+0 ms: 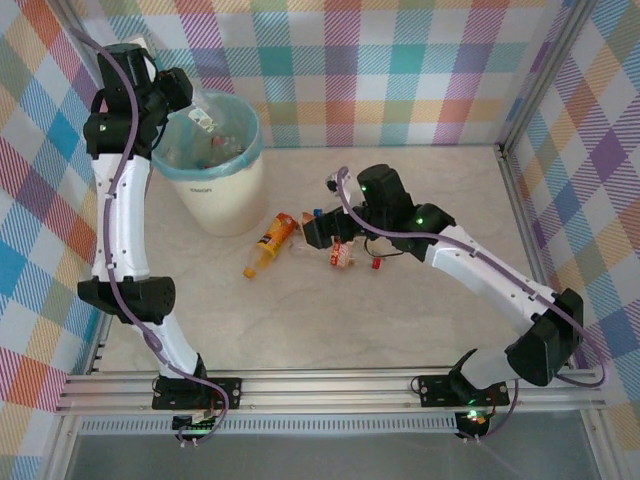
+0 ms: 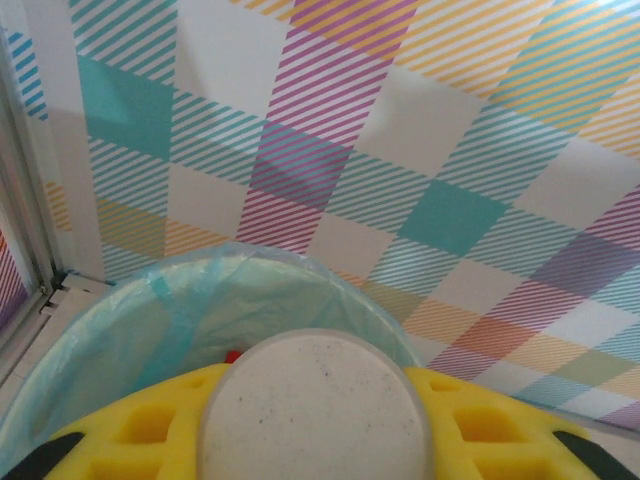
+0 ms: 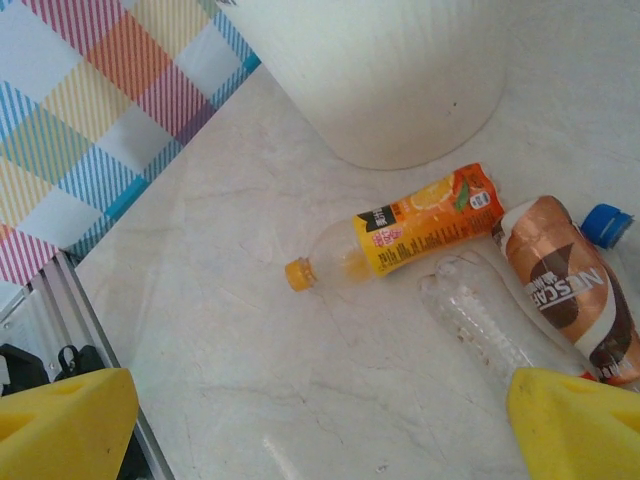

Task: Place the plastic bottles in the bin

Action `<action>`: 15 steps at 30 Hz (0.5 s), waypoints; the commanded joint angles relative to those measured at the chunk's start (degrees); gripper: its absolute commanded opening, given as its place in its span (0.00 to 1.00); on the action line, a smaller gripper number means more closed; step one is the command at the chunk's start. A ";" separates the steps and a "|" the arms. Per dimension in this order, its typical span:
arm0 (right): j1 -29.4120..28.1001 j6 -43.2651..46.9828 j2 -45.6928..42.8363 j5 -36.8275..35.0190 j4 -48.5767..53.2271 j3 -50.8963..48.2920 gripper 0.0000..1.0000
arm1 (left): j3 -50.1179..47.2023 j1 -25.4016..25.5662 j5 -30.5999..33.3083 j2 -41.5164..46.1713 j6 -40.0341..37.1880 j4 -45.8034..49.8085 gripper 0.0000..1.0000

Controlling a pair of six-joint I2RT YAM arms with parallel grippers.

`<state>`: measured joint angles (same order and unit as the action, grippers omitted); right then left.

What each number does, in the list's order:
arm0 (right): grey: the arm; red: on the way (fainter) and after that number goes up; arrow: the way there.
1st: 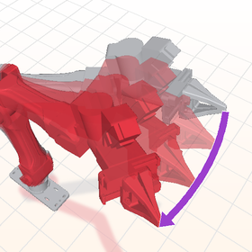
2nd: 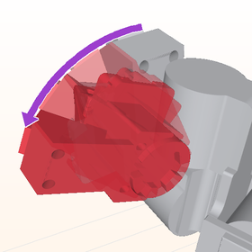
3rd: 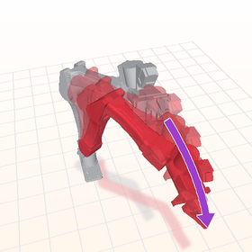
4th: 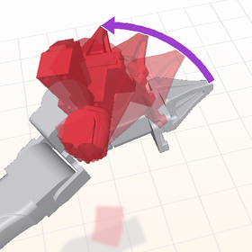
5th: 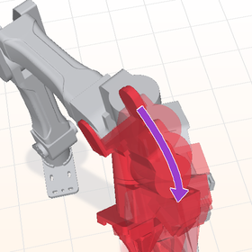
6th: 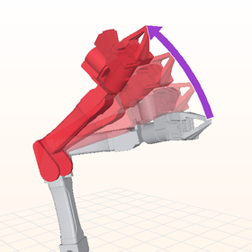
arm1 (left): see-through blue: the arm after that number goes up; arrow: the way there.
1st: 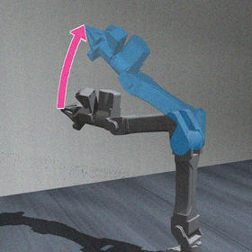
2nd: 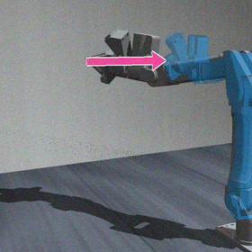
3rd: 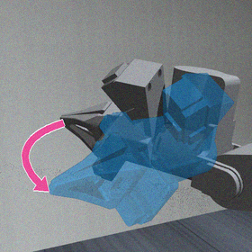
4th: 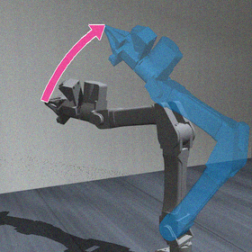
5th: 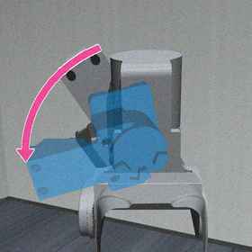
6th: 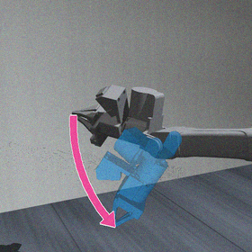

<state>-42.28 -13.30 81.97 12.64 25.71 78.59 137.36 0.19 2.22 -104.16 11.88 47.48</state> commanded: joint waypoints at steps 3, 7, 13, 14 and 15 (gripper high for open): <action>-1.08 -0.11 -0.19 1.87 1.16 2.89 0.95 | 3.46 -0.63 -2.20 -5.06 -4.83 2.92 0.00; -1.66 -0.72 -0.68 1.28 1.16 1.90 0.94 | 3.44 -0.87 -3.48 -7.25 -4.06 0.98 0.00; -2.01 -1.37 -0.13 1.06 1.18 1.30 0.95 | 3.35 -1.42 -5.42 -10.29 -1.08 -1.34 0.00; -1.99 -1.38 -0.02 1.07 1.26 1.39 0.94 | 3.35 -1.35 -5.58 -10.93 -1.07 -1.34 0.00; -2.01 -1.38 -0.02 1.07 1.26 1.39 0.94 | 3.35 -1.41 -5.56 -11.52 -0.94 -1.22 0.00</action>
<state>-43.97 -14.00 82.13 12.95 26.65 79.72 139.17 -0.32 -1.93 -114.72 9.80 49.23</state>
